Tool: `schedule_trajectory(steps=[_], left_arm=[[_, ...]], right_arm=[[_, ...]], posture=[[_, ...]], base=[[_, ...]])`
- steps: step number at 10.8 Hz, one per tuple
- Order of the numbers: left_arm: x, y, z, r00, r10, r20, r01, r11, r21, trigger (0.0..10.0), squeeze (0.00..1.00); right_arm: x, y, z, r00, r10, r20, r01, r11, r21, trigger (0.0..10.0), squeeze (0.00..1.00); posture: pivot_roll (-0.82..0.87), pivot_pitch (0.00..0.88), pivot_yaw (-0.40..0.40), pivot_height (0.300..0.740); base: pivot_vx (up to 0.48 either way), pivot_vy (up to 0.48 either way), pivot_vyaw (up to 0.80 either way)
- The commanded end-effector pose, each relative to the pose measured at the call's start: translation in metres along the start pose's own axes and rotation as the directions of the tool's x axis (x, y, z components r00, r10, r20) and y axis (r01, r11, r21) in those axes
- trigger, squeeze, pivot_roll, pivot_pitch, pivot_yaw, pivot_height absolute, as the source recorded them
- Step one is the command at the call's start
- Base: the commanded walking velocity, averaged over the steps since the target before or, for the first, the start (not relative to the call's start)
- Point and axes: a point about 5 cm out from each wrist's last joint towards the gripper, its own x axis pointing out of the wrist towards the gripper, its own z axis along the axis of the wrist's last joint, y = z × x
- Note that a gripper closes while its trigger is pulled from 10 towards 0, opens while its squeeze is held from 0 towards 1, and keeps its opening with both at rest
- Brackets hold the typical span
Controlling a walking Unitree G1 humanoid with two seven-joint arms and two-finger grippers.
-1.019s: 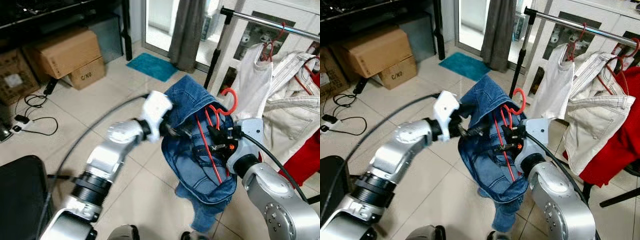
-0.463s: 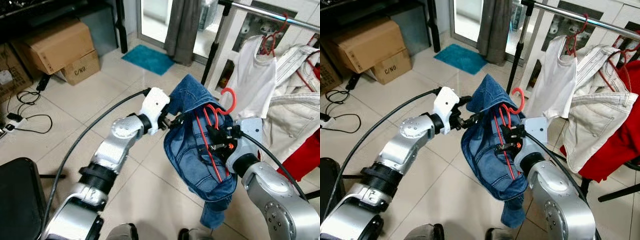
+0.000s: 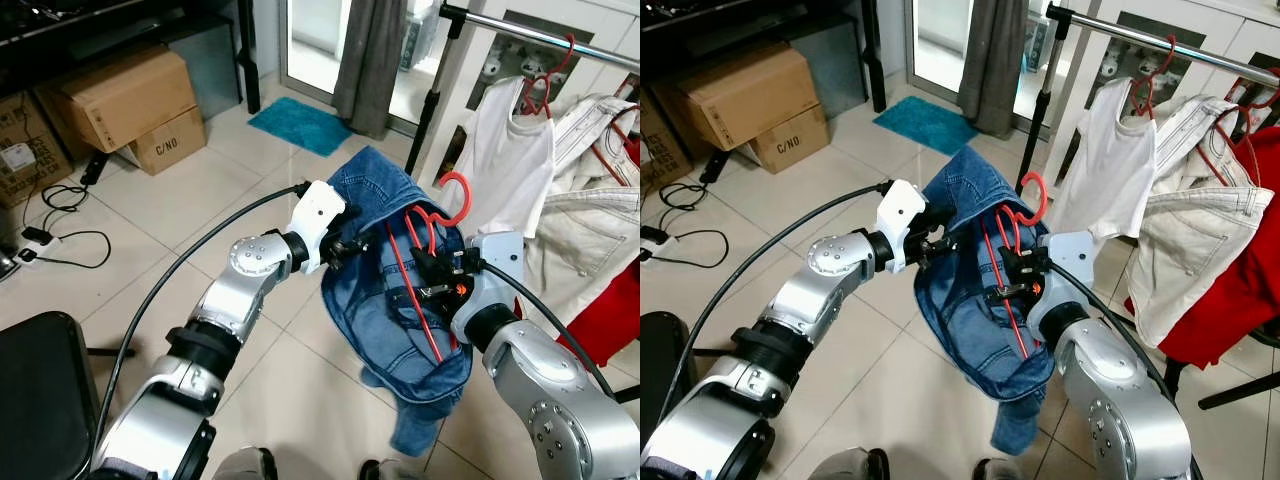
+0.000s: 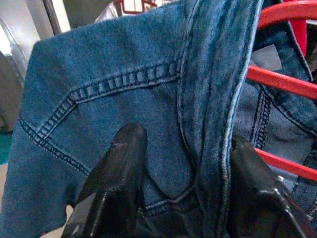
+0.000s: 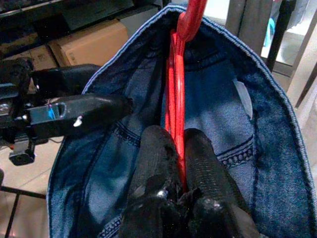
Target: Hang hanger
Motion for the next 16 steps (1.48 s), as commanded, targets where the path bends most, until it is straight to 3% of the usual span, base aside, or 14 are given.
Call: schedule_trajectory(steps=[1, 5, 12, 16], left_arm=[[0.002, 0.003, 0.006, 1.000, -0.004, 0.011, 0.004, 1.000, 0.022, 0.0, 0.00], [0.001, 0.005, 0.006, 1.000, 0.001, 0.019, -0.001, 1.000, 0.028, 0.0, 0.00], [-0.011, 0.019, 0.003, 0.994, 0.109, 0.030, -0.109, 0.994, 0.002, 0.0, 0.00], [-0.027, 0.032, -0.002, 0.982, 0.186, 0.008, -0.186, 0.982, -0.003, 0.0, 0.00]], right_arm=[[-0.003, 0.005, 0.014, 0.998, 0.031, 0.061, -0.030, 0.999, -0.016, 0.0, 0.00], [-0.003, 0.005, 0.014, 0.997, 0.036, 0.065, -0.034, 0.999, -0.018, 0.0, 0.00], [-0.003, 0.004, 0.011, 0.998, 0.041, 0.046, -0.039, 0.999, -0.033, 0.0, 0.00], [-0.010, -0.002, -0.018, 0.993, 0.036, -0.116, -0.049, 0.993, -0.106, 0.0, 0.00]], posture=[[-0.07, 0.044, -0.035, 0.740], [-0.07, 0.042, -0.039, 0.740], [-0.07, 0.026, -0.046, 0.740], [-0.07, 0.024, -0.037, 0.740]], base=[[0.000, 0.000, 0.00], [0.000, 0.000, 0.00], [0.000, 0.000, 0.00], [0.000, 0.000, 0.00]])
